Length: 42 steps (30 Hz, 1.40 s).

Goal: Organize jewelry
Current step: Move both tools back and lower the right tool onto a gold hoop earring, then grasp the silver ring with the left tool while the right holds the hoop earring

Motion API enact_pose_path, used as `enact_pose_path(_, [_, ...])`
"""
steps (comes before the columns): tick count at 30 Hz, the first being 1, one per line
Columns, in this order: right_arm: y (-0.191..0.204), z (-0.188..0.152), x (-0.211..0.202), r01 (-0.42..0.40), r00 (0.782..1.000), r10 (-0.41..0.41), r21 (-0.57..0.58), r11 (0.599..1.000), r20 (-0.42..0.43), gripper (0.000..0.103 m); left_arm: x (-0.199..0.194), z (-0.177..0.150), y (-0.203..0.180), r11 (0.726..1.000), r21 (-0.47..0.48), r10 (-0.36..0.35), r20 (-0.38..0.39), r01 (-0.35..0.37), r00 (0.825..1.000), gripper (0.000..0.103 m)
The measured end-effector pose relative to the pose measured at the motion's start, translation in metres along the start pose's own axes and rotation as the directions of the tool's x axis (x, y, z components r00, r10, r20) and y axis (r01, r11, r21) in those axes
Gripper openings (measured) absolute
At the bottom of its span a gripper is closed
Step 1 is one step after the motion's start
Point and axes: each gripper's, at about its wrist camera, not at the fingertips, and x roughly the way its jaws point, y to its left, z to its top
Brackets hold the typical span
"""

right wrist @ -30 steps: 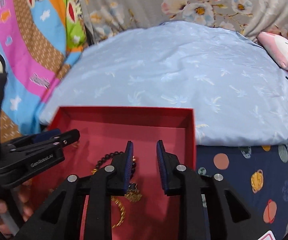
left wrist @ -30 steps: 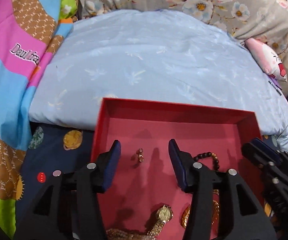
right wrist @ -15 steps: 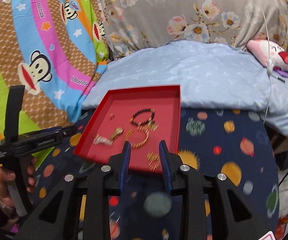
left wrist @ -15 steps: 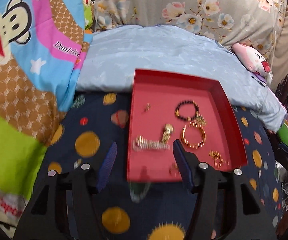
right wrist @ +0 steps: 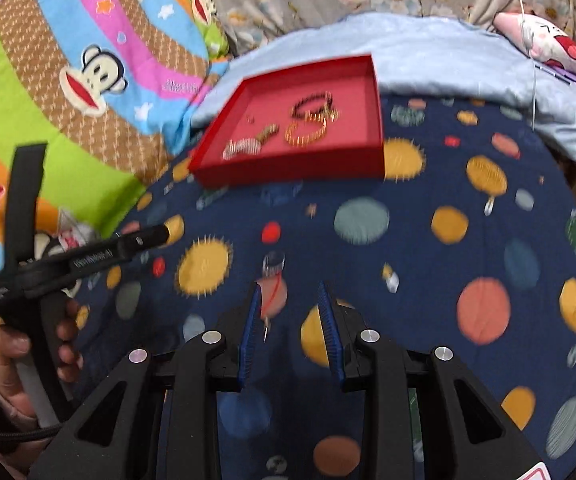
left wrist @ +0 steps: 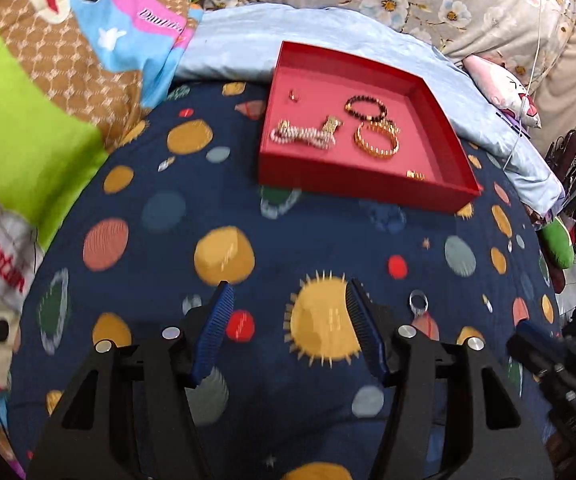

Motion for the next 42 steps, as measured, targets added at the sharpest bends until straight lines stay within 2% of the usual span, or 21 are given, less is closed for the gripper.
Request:
enact_pose_path(5, [0.014,-0.017,0.018,-0.003,0.999,0.001,-0.04,0.999,-0.049,0.029,0.0,-0.018,-0.001,1.0,0.012,0.009,-0.022,-0.009,1.0,0.056])
enact_pose_path(12, [0.027,-0.021,0.04,-0.006,0.996,-0.002,-0.085,0.996,-0.093,0.029,-0.003,-0.033,0.005,1.0,0.009,0.021,-0.036,-0.021,0.999,0.056])
enact_pose_path(22, [0.034,-0.022,0.054,0.043,0.995,-0.055,-0.141,0.989,-0.081,0.029,-0.005,-0.036,0.011,1.0,-0.004,0.025,-0.042,-0.025,0.999,0.056])
enact_pose_path(28, [0.04,-0.024,0.057,0.091,0.993,-0.103,-0.194,0.977,-0.057,0.02,-0.003,-0.036,0.01,1.0,-0.001,0.027,-0.048,-0.027,0.998,0.056])
enact_pose_path(29, [0.04,-0.024,0.056,0.093,0.993,-0.105,-0.194,0.977,-0.056,0.018,-0.003,-0.036,0.01,1.0,0.0,0.027,-0.049,-0.027,0.998,0.056])
enact_pose_path(42, [0.016,-0.018,0.04,0.072,0.996,-0.076,-0.091,0.993,-0.049,0.017,0.001,-0.029,-0.013,0.999,0.038,-0.011,-0.049,0.012,0.999,0.056])
